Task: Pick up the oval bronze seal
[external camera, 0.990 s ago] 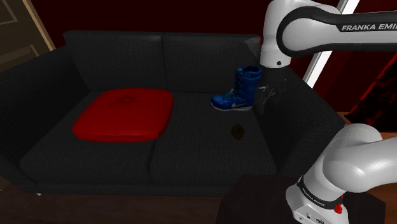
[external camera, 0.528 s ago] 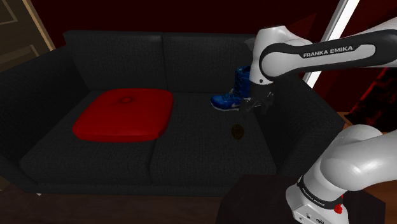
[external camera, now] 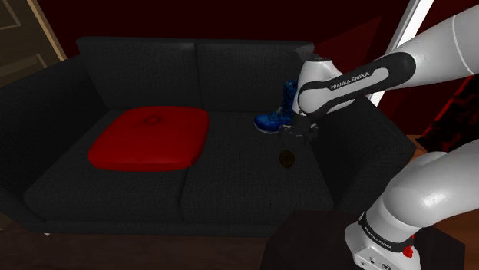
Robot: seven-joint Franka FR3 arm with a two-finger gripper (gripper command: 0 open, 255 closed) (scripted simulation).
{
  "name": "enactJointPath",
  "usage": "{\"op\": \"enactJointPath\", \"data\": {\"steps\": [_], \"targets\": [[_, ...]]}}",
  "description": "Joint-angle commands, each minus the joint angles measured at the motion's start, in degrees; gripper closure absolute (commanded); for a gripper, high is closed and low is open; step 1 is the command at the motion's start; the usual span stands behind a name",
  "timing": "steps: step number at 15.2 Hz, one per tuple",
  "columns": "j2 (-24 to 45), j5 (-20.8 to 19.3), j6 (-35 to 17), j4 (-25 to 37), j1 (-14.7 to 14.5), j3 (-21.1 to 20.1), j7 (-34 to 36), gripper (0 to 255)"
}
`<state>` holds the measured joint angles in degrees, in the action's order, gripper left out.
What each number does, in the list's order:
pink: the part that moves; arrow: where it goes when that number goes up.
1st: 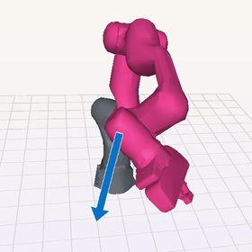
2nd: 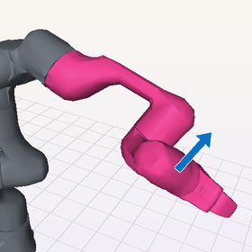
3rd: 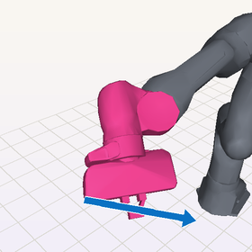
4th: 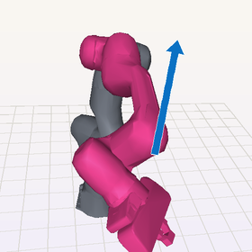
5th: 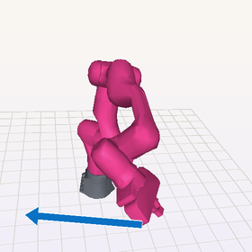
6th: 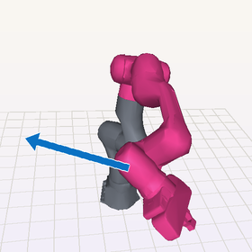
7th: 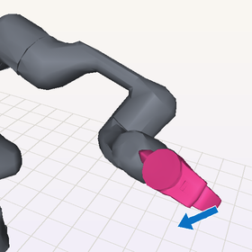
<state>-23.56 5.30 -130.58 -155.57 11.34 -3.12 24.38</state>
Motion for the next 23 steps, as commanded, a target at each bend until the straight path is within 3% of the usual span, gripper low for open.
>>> {"op": "enactJointPath", "data": {"steps": [1, 5, 13, 15, 16, 23], "targets": [[4.6, 0.5, -6.0, 0.0, 1.0, 0.0, 2.4, 0], [13.8, 1.4, -16.6, 1.0, 2.9, 0.5, 6.2, 0], [21.0, 2.5, -24.6, 0.4, 2.7, 0.6, 5.4, 0], [21.0, 2.5, -24.6, 0.4, 2.7, 0.6, 5.4, 0], [20.9, 2.5, -24.7, 0.3, 2.8, 0.7, 5.3, 255], [20.8, 2.5, -24.6, 0.3, 2.8, 0.7, 5.2, 255]]}}
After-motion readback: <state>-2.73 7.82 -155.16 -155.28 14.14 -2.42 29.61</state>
